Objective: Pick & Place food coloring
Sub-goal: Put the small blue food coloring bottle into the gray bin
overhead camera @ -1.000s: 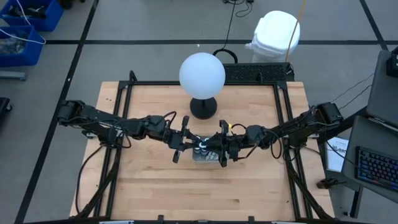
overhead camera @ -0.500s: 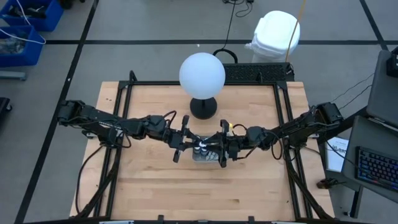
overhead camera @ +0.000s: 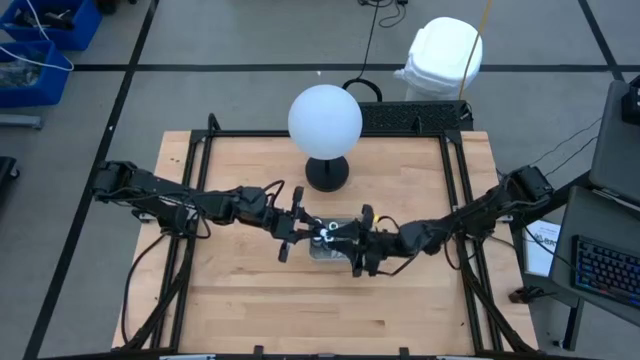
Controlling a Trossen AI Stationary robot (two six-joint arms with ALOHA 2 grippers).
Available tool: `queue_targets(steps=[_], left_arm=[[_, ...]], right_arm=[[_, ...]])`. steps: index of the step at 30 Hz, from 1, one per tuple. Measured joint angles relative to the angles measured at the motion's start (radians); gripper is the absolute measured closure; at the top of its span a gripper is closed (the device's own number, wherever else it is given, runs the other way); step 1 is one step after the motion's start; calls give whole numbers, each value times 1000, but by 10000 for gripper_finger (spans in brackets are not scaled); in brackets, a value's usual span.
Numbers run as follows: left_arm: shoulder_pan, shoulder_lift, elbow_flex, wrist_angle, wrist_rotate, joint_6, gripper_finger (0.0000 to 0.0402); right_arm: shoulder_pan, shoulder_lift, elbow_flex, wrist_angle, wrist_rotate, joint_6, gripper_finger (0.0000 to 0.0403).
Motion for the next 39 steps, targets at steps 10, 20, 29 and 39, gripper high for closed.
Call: queue_targets(steps=[10, 20, 29, 39], left_arm=[[5, 0, 0, -39, -34, -9, 322], [5, 0, 0, -45, -38, -9, 327], [9, 2, -2, -65, -46, -5, 331], [24, 1, -2, -75, -37, -12, 323]], right_arm=[[58, 38, 410, -785, 295, 51, 275], [78, 63, 466, -1003, 396, 77, 275], [45, 116, 468, -997, 418, 26, 275], [40, 119, 466, -980, 423, 6, 286]])
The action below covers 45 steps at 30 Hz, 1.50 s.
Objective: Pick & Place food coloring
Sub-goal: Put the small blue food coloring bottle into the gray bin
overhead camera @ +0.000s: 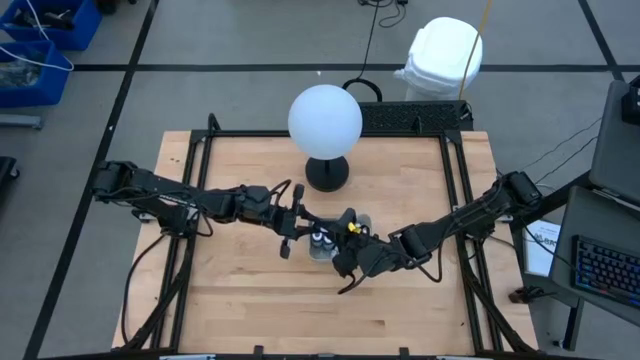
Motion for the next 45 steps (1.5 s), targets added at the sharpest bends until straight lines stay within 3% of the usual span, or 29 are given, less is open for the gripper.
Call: queue_targets(steps=[16, 35, 45], left_arm=[[1, 0, 2, -6, -5, 10, 332], [0, -2, 3, -4, 2, 4, 321], [-1, -3, 3, -9, 5, 8, 321]], right_arm=[[5, 1, -1, -20, 38, 2, 306], [58, -8, -1, -31, 96, -8, 299], [58, -13, -2, -31, 56, 15, 299]])
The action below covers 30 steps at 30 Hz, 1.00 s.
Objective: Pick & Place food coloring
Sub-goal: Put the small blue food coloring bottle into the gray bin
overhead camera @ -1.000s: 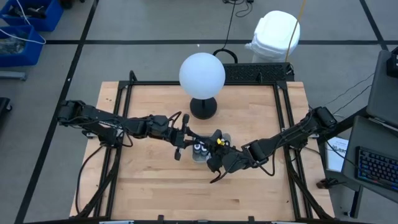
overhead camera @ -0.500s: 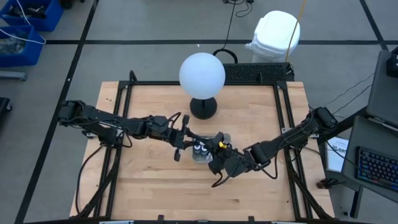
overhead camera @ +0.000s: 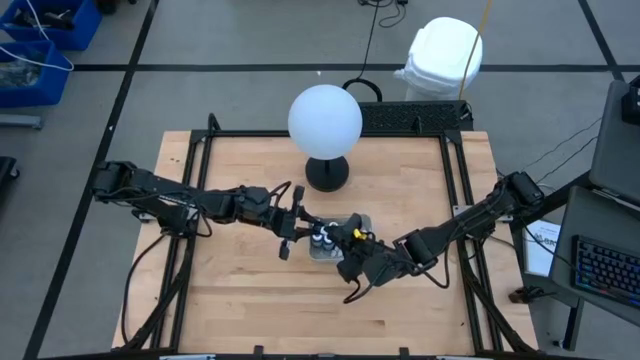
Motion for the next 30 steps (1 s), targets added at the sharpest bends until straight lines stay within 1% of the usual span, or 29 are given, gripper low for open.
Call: queue_targets(steps=[4, 7, 11, 16, 19, 24, 28, 30], left_arm=[[1, 0, 0, -1, -4, 0, 325], [0, 0, -1, -3, -3, 2, 331], [1, 1, -1, -2, -9, 2, 325], [2, 1, -1, -2, -13, 2, 317], [3, 1, -1, 5, -18, -4, 316], [2, 0, 0, 11, -15, -3, 315], [2, 0, 1, 8, -11, -2, 315], [2, 0, 1, 8, -6, -2, 315]], right_arm=[[-6, 0, 0, 2, -11, 1, 299], [-10, -1, 0, 5, -52, 2, 299], [-17, -1, 0, 9, -68, -1, 299], [-28, -1, 1, 10, -92, 7, 318], [-31, 1, 1, 5, -91, 7, 333], [-30, 3, 0, -8, -50, -7, 357], [-28, 3, 0, 7, -43, -39, 361], [-17, 3, -1, 24, -33, -64, 355]])
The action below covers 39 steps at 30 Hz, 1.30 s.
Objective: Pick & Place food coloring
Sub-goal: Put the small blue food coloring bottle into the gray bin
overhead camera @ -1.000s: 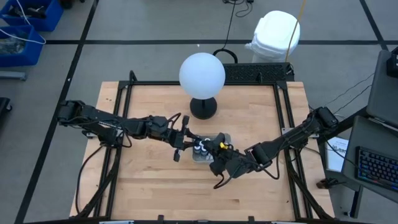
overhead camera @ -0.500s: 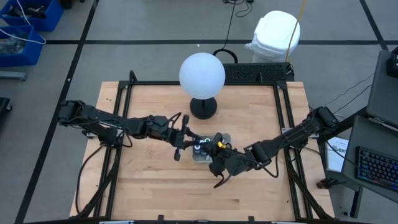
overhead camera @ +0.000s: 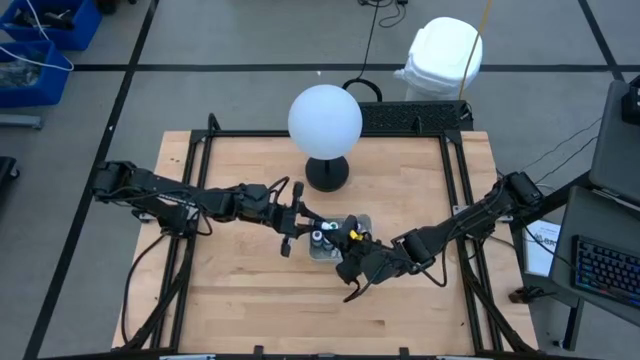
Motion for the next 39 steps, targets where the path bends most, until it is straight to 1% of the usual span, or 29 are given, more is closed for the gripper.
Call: queue_targets(steps=[5, 7, 9, 11, 15, 19, 24, 28, 33, 39], left_arm=[[-2, 2, 0, -17, 6, 0, 314], [-2, 1, -1, -14, 6, 0, 314], [-2, 1, -1, -12, 6, 0, 314], [-2, 1, -1, -15, 5, 0, 314], [-2, 1, -1, -14, 4, -1, 314], [-4, 1, -1, -14, 2, -2, 314], [-4, 1, -1, -16, 3, -4, 314], [-4, 1, -1, -26, 3, -3, 314], [-4, 1, -2, -33, 3, 1, 314], [-4, 1, -2, -44, 2, 1, 314]], right_arm=[[34, -2, 0, 107, 83, -92, 318], [39, -2, 0, 110, 100, -102, 299], [39, -1, 0, 108, 99, -85, 282], [38, -2, 0, 83, 76, -56, 268], [31, 1, 0, 72, 76, -42, 254], [26, 1, 0, 71, 75, -42, 254], [6, 1, 0, 39, 72, -30, 264], [-13, 1, 0, 17, 15, 13, 268], [-27, 1, 0, 9, 22, 18, 270], [-28, 1, 0, 5, 21, 14, 289]])
